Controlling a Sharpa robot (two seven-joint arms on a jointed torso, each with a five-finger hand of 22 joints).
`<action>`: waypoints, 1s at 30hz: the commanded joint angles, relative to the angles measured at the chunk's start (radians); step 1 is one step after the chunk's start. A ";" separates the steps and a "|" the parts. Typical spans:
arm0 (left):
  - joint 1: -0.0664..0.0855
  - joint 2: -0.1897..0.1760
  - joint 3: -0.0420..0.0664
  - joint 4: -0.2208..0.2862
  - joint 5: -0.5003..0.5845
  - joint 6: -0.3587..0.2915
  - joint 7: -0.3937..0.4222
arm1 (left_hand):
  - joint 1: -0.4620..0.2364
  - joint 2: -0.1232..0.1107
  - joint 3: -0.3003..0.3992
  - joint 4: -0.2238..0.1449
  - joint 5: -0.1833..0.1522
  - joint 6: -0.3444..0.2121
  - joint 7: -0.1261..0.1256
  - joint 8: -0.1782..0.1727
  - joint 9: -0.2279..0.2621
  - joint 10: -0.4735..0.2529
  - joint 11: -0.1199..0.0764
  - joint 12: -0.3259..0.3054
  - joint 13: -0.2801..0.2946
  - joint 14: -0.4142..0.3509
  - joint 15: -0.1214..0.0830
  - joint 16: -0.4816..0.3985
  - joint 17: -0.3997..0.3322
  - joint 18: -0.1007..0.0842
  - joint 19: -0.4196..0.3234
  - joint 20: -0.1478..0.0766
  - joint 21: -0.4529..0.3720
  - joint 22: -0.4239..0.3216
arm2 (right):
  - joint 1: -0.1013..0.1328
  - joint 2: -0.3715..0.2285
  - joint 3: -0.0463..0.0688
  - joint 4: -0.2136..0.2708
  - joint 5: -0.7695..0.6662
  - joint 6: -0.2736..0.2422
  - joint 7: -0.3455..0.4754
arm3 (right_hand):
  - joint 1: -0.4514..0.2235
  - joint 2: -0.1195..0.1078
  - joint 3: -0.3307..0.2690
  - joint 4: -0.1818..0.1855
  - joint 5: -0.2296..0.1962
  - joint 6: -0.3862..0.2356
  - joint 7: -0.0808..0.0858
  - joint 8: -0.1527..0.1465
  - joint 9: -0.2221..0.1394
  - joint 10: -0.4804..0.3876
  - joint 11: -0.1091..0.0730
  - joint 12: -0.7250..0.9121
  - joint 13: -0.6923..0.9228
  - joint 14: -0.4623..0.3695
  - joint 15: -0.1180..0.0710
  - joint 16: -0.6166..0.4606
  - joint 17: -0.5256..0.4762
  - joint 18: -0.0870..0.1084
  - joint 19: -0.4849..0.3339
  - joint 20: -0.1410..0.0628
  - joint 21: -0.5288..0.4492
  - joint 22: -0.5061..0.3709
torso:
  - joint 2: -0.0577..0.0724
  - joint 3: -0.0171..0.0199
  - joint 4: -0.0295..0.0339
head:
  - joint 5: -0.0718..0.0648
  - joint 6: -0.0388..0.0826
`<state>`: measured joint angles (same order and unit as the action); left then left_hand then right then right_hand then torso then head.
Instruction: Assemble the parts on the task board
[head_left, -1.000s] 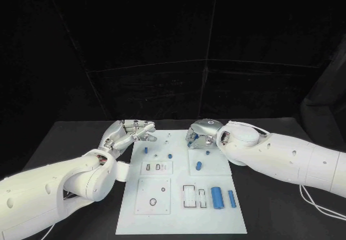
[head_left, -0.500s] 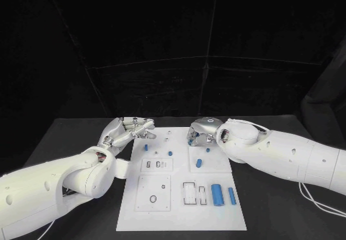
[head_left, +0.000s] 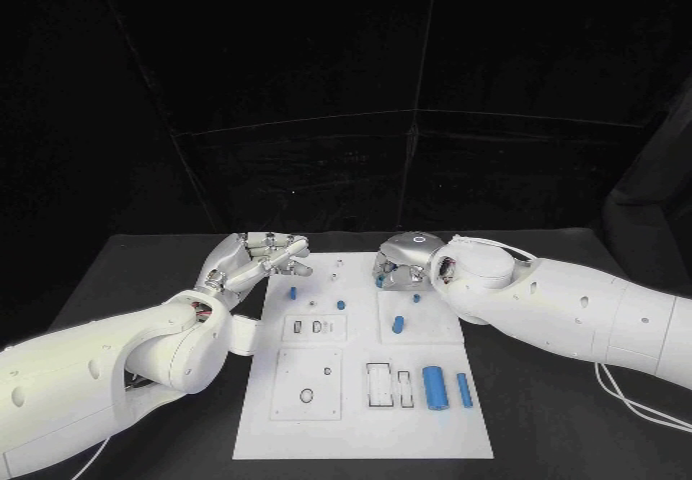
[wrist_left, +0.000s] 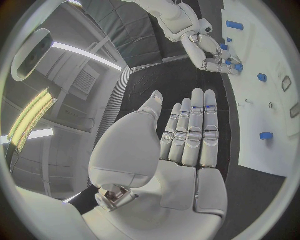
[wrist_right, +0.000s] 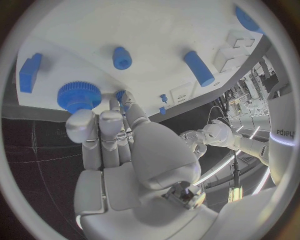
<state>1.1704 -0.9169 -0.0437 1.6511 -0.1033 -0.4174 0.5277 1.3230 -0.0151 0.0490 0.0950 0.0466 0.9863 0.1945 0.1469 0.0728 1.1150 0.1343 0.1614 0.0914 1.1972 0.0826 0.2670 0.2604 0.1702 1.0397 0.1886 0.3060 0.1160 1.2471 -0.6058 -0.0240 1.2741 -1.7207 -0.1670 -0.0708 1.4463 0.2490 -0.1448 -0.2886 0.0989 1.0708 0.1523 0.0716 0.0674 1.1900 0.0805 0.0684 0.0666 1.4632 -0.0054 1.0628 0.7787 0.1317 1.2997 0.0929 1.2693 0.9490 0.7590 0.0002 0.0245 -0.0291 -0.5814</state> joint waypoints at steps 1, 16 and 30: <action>0.002 -0.002 0.001 0.003 -0.006 0.017 0.000 | -0.010 0.003 -0.001 -0.004 0.004 -0.001 0.010 -0.004 -0.001 0.001 0.007 -0.007 0.001 -0.008 0.002 -0.005 0.001 0.012 -0.002 0.007 -0.004 -0.002 | 0.002 -0.003 0.001 0.013 -0.004 -0.076 -0.010 | -0.019 -0.005 0.003 0.001 -0.007 0.009 -0.001 0.002 0.002 0.010 -0.001 0.001 0.000 0.005 -0.004 0.008 0.002 -0.018 0.004 0.002 0.005 0.003 | -0.002 -0.0002 -0.0004 | -0.002 0.002; 0.004 -0.005 0.001 -0.007 0.005 0.028 0.004 | -0.018 0.003 -0.004 -0.003 0.004 0.000 0.011 -0.007 -0.001 0.001 0.008 -0.011 0.002 -0.010 0.004 -0.008 0.006 0.012 -0.002 0.008 -0.007 -0.004 | 0.038 0.073 0.002 -0.054 0.038 -0.225 -0.041 | -0.039 -0.015 0.008 0.000 0.002 0.011 -0.001 -0.003 0.000 0.006 0.000 -0.005 -0.002 -0.006 -0.003 -0.005 -0.022 -0.017 -0.002 0.002 0.010 0.006 | 0.002 -0.0001 0.0025 | 0.003 0.017; 0.007 -0.003 0.001 -0.006 0.008 0.028 0.007 | -0.033 0.002 -0.014 -0.001 0.003 0.002 0.011 -0.010 -0.001 0.003 0.008 -0.014 0.004 -0.012 0.005 -0.012 0.015 0.013 -0.001 0.009 -0.013 -0.008 | 0.043 0.179 0.001 -0.159 0.042 -0.191 -0.022 | -0.047 -0.017 0.009 0.001 -0.002 0.011 -0.001 -0.004 0.000 0.005 0.000 -0.005 -0.002 -0.003 -0.002 0.006 -0.008 -0.020 0.002 0.003 0.017 0.019 | 0.010 -0.0007 0.0047 | 0.005 0.013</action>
<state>1.1751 -0.9205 -0.0437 1.6422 -0.0982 -0.4023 0.5265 1.3035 -0.0126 0.0402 0.0925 0.0465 0.9864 0.2021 0.1434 0.0731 1.1185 0.1378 0.1509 0.0949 1.1937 0.0861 0.2585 0.2740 0.1700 1.0396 0.1886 0.2984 0.1093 1.2871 -0.4293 -0.0233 1.1194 -1.6827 -0.3591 -0.1001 1.4052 0.2318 -0.1396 -0.2885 0.0988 1.0773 0.1490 0.0712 0.0664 1.1935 0.0768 0.0685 0.0664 1.4632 -0.0054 1.0627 0.7701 0.1320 1.2996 0.0929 1.2809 0.9670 0.7657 0.0007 0.0270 -0.0219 -0.5672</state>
